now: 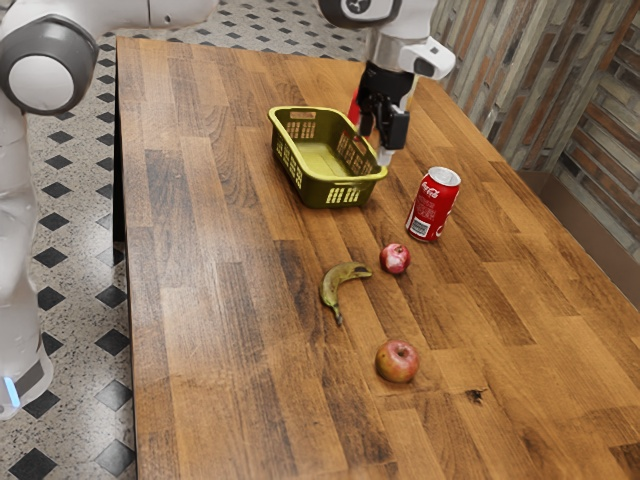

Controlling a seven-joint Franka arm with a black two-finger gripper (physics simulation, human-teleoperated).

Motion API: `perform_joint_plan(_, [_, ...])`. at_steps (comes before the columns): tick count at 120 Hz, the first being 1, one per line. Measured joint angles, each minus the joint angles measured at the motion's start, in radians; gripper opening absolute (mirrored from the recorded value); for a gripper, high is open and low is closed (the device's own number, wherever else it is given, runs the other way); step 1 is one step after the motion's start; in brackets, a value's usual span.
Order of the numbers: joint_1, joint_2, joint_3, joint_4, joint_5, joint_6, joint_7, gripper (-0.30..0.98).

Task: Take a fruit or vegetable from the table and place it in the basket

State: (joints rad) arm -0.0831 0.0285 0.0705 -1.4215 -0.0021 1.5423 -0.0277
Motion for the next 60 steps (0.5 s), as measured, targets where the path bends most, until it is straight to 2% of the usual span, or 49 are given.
perform_joint_plan(42, [-0.089, 0.007, 0.017, 0.013, -0.021, -0.013, -0.030, 0.69])
perform_joint_plan(60, [-0.049, 0.101, 0.025, 0.124, 0.004, -0.003, -0.039, 0.68])
